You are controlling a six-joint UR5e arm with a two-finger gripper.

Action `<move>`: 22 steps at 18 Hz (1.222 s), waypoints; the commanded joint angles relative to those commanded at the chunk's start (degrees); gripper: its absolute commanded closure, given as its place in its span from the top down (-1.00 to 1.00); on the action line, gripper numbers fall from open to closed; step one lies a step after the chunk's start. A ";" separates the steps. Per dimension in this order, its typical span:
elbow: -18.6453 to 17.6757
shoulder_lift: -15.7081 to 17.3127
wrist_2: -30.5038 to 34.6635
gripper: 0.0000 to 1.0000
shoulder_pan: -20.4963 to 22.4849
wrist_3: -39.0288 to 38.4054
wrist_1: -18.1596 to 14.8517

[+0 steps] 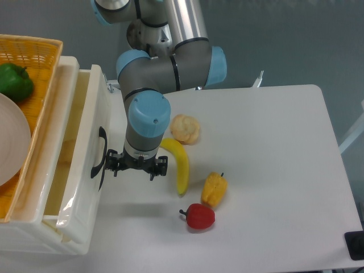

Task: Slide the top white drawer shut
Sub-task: 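Push the drawer front with the gripper, sliding the drawer inward, then keep pushing the drawer front until it sits flush with the cabinet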

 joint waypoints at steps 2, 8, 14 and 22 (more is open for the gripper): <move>0.00 0.00 0.00 1.00 -0.26 -0.17 0.09; -0.09 -0.09 -0.09 1.00 -0.88 -0.88 0.09; -0.09 -0.09 -0.09 1.00 -1.23 -0.88 0.00; -0.35 -0.09 -0.09 1.00 -1.58 -0.88 0.00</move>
